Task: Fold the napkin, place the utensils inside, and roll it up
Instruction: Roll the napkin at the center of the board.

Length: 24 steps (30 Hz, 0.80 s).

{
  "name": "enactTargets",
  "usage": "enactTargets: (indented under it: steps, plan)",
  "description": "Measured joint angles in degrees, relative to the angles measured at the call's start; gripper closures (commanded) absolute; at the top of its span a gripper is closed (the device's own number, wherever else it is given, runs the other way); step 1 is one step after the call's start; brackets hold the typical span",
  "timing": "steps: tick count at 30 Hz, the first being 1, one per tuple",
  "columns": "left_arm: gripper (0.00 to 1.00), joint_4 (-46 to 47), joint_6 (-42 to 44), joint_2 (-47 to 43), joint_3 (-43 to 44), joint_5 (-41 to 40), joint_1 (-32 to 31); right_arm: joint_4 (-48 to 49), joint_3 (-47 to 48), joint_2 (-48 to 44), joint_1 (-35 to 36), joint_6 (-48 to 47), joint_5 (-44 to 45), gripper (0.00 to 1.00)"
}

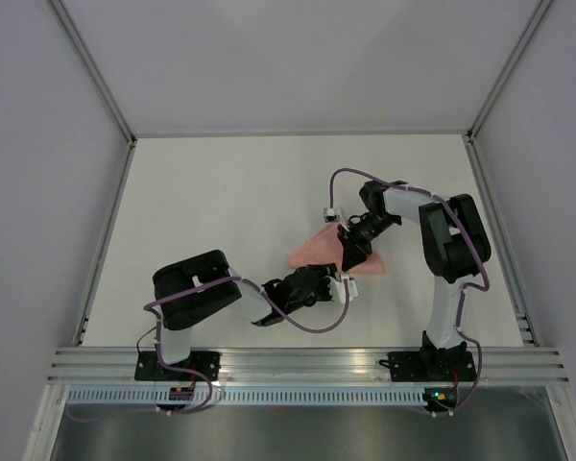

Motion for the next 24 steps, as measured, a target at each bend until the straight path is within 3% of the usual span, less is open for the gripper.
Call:
enactTargets:
  steps: [12, 15, 19, 21, 24]
  plan:
    - [0.48, -0.4, 5.8, 3.5, 3.9, -1.7, -0.7, -6.4, 1.5, 2.8, -0.1, -0.1, -1.4, 0.95]
    - [0.56, -1.9, 5.8, 3.7, 4.7, -0.9, -0.9, -7.3, 1.9, 3.2, -0.3, -0.1, -1.4, 0.95]
    - [0.83, -5.2, 5.8, 3.8, 6.3, 0.0, -1.0, -7.8, 2.0, 3.3, -0.6, -0.2, -1.3, 0.95]
    - [0.89, -7.0, 5.6, 3.8, 7.0, 0.7, -1.0, -8.0, 2.0, 3.4, -0.7, -0.2, -1.3, 0.94]
    - [0.97, -9.2, 5.2, 3.8, 8.1, 1.3, -1.0, -8.2, 2.0, 3.4, -1.1, -0.5, -1.0, 0.86]
